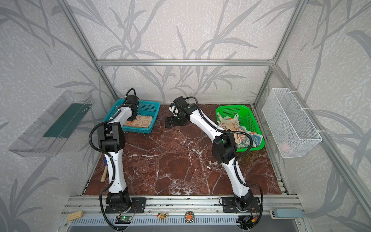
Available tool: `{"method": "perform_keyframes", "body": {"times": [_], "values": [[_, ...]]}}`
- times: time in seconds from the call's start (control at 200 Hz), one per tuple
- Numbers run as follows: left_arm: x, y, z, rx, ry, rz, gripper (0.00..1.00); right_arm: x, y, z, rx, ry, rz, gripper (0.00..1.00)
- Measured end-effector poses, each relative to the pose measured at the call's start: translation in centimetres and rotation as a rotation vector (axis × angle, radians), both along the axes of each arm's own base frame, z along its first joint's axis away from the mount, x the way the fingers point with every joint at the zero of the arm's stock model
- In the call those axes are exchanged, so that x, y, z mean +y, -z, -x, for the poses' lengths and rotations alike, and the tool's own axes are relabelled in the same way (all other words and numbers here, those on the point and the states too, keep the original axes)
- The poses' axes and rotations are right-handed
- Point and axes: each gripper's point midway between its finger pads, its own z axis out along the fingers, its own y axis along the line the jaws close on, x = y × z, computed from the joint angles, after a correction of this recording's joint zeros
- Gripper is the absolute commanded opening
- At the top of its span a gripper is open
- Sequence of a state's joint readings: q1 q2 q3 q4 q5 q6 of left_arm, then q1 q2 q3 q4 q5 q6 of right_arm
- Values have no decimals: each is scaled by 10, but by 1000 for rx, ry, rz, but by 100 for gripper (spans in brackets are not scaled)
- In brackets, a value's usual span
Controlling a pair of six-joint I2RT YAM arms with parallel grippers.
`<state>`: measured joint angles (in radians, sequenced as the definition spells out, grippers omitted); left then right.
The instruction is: Fold and stack the towels
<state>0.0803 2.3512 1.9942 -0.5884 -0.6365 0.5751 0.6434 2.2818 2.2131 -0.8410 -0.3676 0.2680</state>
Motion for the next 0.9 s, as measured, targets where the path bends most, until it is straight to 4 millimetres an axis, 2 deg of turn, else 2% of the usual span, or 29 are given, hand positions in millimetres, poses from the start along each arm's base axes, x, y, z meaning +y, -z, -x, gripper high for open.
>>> {"method": "perform_keyframes", "body": {"times": [0.14, 0.245, 0.345, 0.45, 0.55, 0.6, 0.685, 0.8, 0.9], "values": [[1, -4, 0, -28, -27, -4, 99, -4, 7, 6, 20, 0, 15, 99], [-2, -16, 0, -68, -44, -2, 99, -10, 6, 11, 22, 3, 25, 99], [-14, -45, 0, -137, -41, 7, 99, -20, -7, 16, -2, 11, 35, 99], [-43, -93, -1, -237, 2, 19, 99, -39, -30, 23, -47, 32, 38, 99], [-94, -145, 4, -349, 101, 30, 99, -74, -59, 24, -108, 91, 47, 99], [-131, -169, 9, -409, 181, 38, 99, -99, -74, 21, -147, 142, 53, 99], [-197, -197, 22, -501, 323, 59, 99, -145, -93, 16, -210, 246, 71, 99], [-283, -208, 45, -570, 509, 100, 99, -213, -106, 18, -265, 403, 119, 99], [-343, -200, 65, -582, 629, 147, 99, -265, -103, 23, -279, 532, 168, 99]]}}
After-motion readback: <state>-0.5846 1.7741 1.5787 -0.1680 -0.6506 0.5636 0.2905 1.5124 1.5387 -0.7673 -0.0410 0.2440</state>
